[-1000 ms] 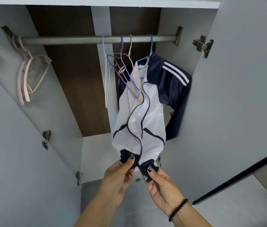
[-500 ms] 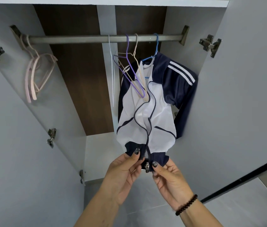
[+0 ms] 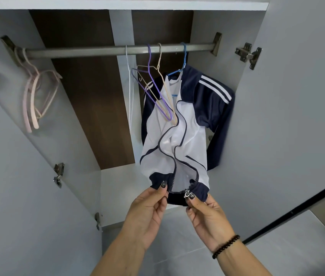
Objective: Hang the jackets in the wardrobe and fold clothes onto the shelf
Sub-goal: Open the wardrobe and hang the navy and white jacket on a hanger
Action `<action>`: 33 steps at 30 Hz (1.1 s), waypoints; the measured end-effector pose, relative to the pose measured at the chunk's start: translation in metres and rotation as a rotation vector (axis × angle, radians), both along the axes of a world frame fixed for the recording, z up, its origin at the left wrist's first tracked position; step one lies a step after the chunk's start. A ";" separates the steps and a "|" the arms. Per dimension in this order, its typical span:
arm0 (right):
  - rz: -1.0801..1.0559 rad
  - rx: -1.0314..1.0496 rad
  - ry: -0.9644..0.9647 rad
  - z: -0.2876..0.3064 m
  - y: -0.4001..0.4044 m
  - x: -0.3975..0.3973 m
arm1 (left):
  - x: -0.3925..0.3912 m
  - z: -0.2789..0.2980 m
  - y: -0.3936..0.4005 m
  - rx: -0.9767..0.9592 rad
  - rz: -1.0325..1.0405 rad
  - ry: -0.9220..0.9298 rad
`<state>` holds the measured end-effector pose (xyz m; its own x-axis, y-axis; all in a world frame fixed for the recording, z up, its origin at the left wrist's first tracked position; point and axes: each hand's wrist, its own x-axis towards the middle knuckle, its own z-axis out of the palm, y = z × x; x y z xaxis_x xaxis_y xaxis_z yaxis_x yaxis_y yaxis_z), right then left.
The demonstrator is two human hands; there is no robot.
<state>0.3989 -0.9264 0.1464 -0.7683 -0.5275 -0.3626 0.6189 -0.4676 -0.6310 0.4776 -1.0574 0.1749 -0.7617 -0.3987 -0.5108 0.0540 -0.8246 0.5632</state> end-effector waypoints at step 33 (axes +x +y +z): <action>-0.104 -0.071 -0.127 0.018 -0.024 0.019 | -0.012 0.002 0.007 -0.406 -0.028 0.003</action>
